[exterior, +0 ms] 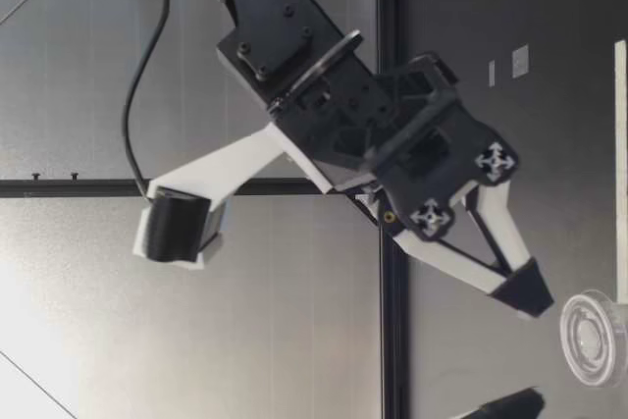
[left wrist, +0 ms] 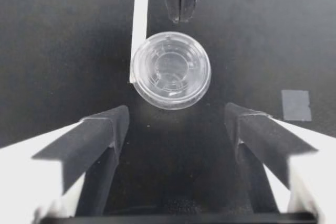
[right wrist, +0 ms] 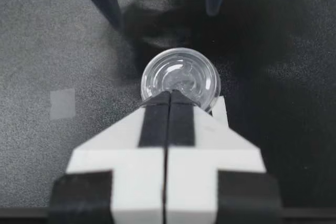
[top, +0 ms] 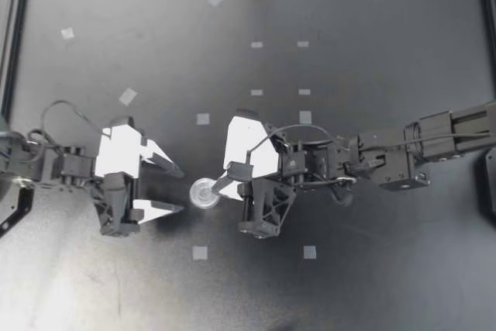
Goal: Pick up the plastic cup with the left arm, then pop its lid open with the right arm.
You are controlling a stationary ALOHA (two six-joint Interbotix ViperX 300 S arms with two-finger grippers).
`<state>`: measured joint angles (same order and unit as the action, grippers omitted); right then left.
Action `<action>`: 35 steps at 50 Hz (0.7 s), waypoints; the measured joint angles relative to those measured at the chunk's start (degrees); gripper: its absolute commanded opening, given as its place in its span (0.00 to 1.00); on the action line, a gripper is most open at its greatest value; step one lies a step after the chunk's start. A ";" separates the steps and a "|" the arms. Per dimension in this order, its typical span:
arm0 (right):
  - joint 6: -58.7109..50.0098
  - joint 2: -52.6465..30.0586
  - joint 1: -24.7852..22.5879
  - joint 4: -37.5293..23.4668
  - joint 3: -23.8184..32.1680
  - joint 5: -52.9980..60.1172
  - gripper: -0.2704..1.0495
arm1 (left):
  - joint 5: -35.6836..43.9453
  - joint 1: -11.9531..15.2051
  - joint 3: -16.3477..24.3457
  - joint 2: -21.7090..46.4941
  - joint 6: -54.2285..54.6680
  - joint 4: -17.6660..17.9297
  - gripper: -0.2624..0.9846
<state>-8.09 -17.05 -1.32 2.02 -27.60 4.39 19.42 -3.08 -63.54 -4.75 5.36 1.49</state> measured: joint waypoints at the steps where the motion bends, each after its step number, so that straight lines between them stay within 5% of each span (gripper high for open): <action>1: 0.00 -0.09 0.09 0.00 0.00 0.09 0.18 | 0.00 0.00 0.18 0.35 0.00 -0.09 0.82; 35: 0.00 -2.02 0.00 0.00 0.97 0.26 0.18 | 0.79 0.00 3.96 8.09 0.53 -0.09 0.83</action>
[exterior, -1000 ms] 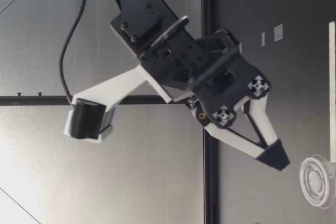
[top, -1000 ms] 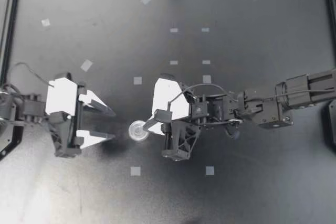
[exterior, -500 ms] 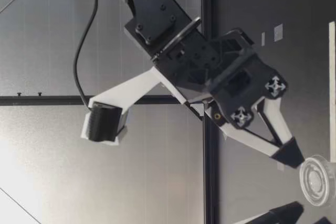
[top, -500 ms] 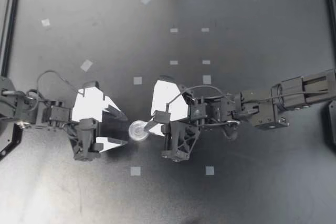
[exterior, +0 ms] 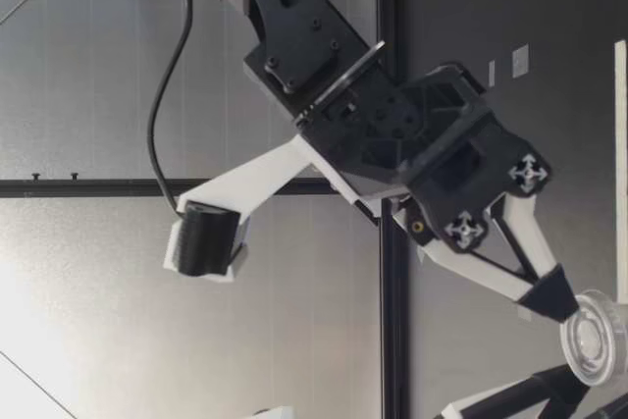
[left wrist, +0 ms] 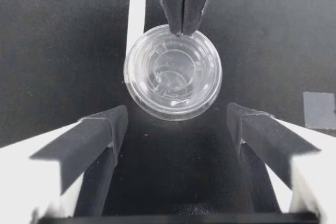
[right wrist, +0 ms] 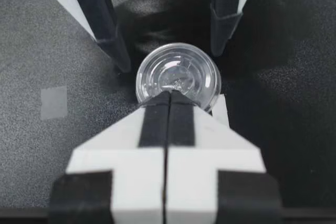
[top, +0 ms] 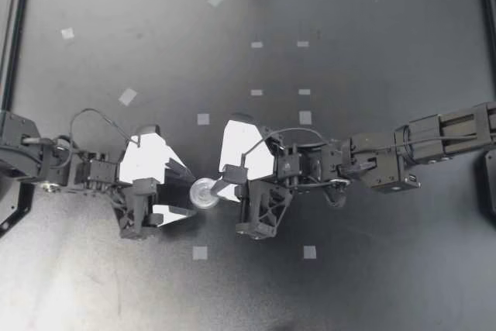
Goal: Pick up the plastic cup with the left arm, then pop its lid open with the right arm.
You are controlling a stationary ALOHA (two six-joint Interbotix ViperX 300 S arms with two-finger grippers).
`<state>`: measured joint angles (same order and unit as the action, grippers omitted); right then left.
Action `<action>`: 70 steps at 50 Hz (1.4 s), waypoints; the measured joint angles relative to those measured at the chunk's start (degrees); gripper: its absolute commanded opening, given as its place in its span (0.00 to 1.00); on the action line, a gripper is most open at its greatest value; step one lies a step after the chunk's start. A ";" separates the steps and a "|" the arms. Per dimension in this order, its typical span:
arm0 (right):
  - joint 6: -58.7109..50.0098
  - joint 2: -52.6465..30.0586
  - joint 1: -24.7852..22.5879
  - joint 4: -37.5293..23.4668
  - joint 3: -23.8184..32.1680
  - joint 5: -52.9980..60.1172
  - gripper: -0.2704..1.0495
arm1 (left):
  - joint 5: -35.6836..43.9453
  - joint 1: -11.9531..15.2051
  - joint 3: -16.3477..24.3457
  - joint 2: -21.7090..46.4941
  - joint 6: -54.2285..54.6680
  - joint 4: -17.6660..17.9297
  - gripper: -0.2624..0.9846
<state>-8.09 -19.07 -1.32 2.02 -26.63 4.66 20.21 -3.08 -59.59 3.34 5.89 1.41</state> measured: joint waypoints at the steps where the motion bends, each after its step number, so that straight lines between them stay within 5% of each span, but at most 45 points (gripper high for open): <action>1: 0.00 -0.09 0.09 0.00 0.00 0.00 0.18 | 0.09 0.00 0.09 0.09 0.00 0.00 0.83; 56: -2.11 -1.85 -0.18 0.00 -0.18 -1.23 0.18 | -2.02 0.00 3.08 3.60 0.09 0.00 0.82; 70: -2.11 -2.02 -0.26 0.00 -0.18 -1.23 0.18 | -5.10 0.00 4.66 3.60 0.09 0.00 0.69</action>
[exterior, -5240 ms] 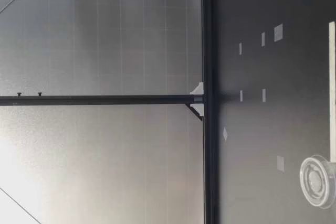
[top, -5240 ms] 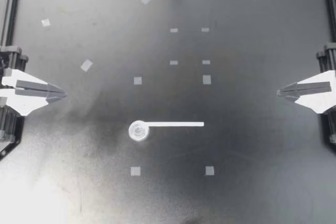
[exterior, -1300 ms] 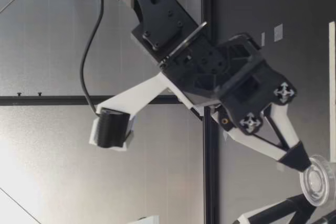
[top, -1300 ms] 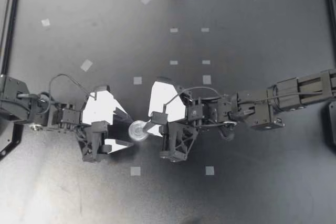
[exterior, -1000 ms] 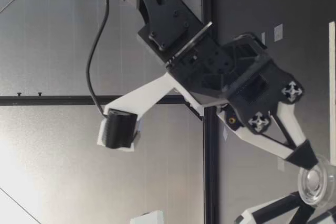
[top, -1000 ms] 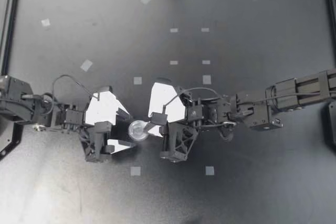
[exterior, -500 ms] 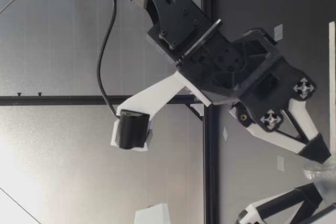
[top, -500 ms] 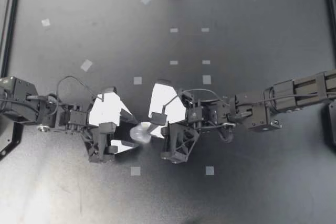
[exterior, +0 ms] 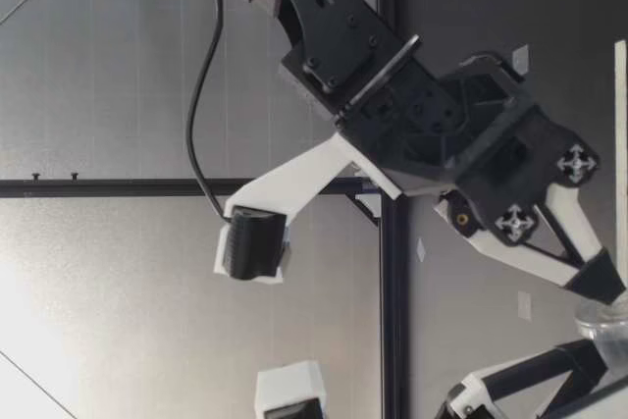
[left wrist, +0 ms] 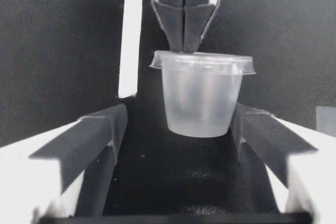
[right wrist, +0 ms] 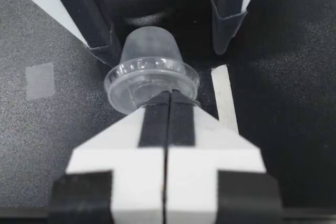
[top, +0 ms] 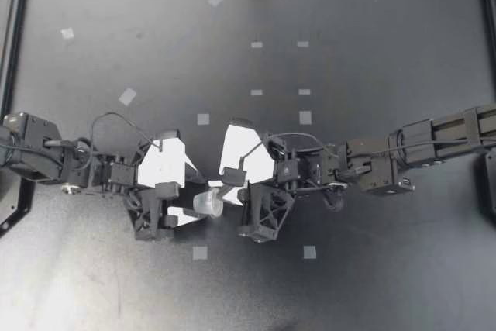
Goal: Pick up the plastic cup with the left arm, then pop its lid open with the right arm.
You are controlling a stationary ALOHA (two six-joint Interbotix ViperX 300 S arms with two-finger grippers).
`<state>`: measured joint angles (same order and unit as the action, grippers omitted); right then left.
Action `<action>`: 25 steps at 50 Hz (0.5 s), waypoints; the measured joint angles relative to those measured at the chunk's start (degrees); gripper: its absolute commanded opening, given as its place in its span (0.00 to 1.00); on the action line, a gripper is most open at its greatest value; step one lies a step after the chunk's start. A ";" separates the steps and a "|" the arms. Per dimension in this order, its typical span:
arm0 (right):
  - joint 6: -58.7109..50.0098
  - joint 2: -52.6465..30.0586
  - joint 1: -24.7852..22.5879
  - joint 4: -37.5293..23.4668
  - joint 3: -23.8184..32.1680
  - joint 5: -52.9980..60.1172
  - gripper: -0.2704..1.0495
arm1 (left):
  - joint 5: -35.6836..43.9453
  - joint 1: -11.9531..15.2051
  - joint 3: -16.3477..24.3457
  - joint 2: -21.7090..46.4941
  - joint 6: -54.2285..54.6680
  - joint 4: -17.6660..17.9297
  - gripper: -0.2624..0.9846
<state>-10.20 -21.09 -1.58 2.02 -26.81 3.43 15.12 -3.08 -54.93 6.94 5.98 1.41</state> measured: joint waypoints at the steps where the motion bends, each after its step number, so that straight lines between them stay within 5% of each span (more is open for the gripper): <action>1: 0.00 0.00 0.00 0.00 0.00 0.00 0.18 | 0.00 -0.09 0.00 0.00 0.00 -0.09 0.69; 25: 0.00 0.00 0.00 0.00 0.00 0.09 0.18 | -0.44 0.00 0.18 0.00 -0.09 0.18 0.53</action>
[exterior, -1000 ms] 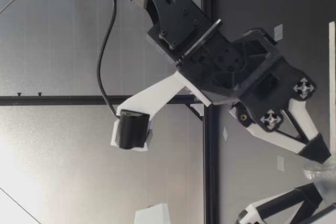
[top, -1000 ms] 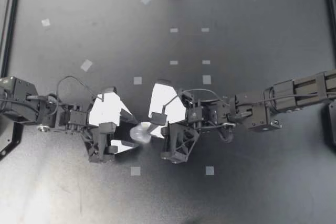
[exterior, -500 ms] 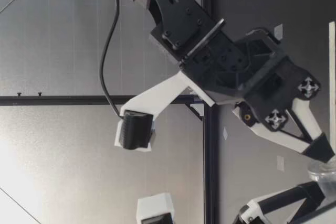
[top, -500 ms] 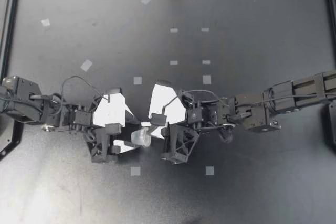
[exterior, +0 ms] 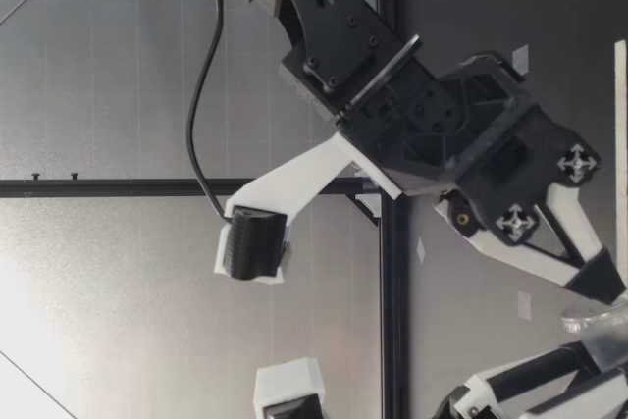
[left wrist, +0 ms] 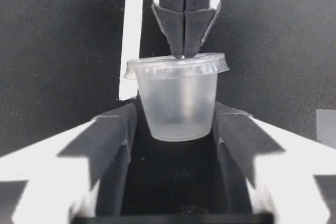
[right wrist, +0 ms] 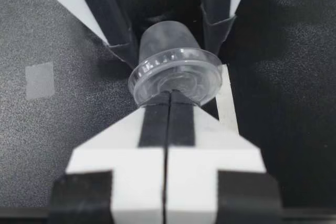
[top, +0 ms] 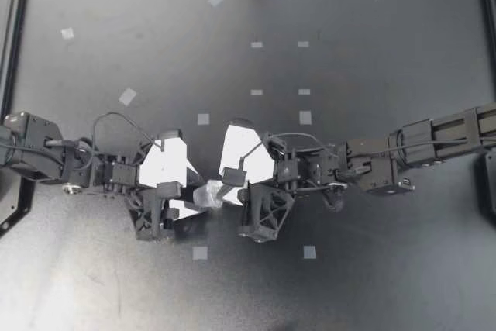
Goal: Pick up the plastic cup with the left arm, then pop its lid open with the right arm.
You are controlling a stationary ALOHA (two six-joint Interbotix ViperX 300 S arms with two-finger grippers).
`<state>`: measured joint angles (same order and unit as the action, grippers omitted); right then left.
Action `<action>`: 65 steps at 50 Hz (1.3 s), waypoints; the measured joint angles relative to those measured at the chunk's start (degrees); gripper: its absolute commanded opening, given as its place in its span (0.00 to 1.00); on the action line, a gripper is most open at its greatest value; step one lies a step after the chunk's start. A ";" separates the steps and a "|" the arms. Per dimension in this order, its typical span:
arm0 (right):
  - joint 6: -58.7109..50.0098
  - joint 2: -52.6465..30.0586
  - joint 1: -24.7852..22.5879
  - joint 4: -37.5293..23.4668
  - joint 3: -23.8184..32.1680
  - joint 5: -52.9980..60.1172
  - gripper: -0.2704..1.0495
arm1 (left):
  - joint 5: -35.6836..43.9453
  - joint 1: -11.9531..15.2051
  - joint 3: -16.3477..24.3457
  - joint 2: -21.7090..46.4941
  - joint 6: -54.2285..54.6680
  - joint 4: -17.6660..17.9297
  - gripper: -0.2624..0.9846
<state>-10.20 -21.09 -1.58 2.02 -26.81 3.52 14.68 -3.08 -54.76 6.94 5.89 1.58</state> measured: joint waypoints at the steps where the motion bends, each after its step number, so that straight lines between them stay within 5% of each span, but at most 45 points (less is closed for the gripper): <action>1: 0.00 0.09 0.00 -0.09 0.00 -0.09 0.18 | 0.00 -0.09 0.09 0.00 0.00 -0.09 0.53; 19: 0.00 1.14 0.00 -0.09 -2.20 -0.88 0.18 | 0.00 0.00 0.09 -0.18 -0.26 0.00 0.35; 38: -6.42 15.91 1.14 0.18 -13.01 0.79 0.19 | 2.64 -0.09 0.18 -6.86 -2.37 -0.09 0.32; 65: -38.23 34.80 2.02 0.09 -35.33 42.01 0.50 | 22.94 -0.09 -1.32 -13.62 -10.90 -0.09 0.32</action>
<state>-48.43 13.71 0.44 2.11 -62.14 45.53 37.62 -3.16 -56.07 -6.68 -5.01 1.49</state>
